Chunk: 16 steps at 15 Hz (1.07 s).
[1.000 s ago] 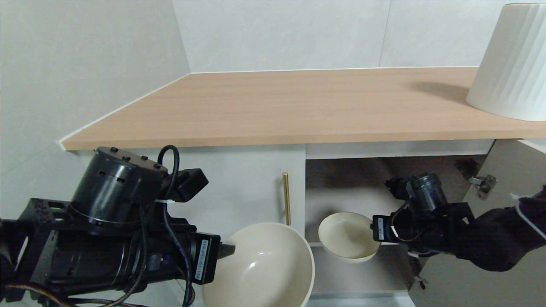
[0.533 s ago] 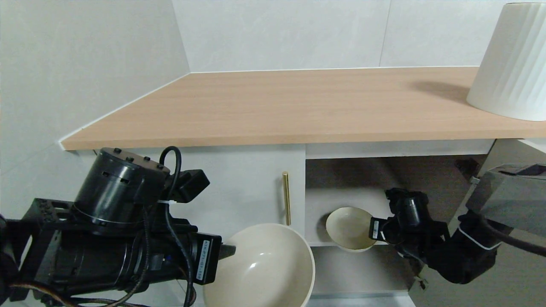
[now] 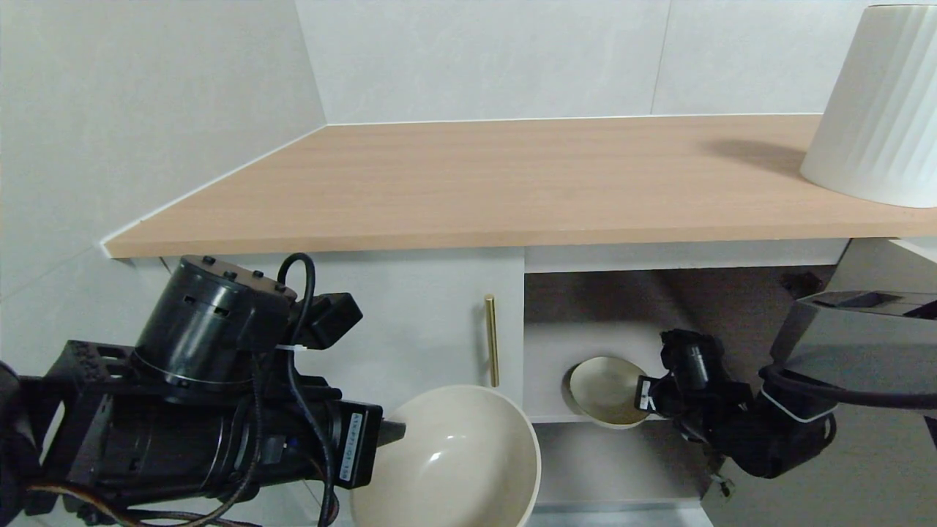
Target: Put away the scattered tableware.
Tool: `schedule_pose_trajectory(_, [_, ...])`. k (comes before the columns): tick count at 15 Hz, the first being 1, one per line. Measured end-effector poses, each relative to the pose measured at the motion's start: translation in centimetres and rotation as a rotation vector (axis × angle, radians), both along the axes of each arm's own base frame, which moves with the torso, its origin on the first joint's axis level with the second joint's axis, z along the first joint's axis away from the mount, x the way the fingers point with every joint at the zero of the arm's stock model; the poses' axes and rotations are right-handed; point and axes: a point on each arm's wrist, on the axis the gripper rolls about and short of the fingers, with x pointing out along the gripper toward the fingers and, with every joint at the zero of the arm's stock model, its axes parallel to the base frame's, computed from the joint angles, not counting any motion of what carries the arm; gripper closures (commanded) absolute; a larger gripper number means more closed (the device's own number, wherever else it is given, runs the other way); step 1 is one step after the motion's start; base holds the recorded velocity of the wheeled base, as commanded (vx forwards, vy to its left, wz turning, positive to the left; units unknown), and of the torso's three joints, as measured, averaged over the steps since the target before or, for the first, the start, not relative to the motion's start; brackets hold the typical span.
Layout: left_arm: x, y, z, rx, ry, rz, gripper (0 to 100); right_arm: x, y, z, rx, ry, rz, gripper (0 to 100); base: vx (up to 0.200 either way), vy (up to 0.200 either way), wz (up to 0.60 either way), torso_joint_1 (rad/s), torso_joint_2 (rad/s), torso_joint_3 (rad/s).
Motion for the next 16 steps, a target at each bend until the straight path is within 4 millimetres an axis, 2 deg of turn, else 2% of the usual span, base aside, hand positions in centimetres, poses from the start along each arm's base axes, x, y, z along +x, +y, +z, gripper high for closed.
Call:
schedule_pose_trajectory(7, [0.0,0.0,-0.1,0.002,0.003,0.0,100,2.6,-0.7,-0.5,0.007,-0.05,-0.096,100,0.0,0.0,0.0,0.0,0.0,0.0])
schedule_pose_trajectory(12, [0.0,0.0,-0.1,0.003,0.004,0.0,100,2.9,-0.9,-0.8,0.007,-0.054,-0.106,100,0.0,0.0,0.0,0.0,0.0,0.0])
schedule_pose_trajectory(13, [0.0,0.0,-0.1,0.003,0.004,0.0,100,3.0,-0.9,-0.8,0.005,-0.056,-0.109,0,0.0,0.0,0.0,0.0,0.0,0.0])
schedule_pose_trajectory(16, [0.0,0.0,-0.1,0.003,0.004,0.0,100,3.0,-0.9,-0.7,0.015,-0.063,-0.123,0,0.0,0.0,0.0,0.0,0.0,0.0])
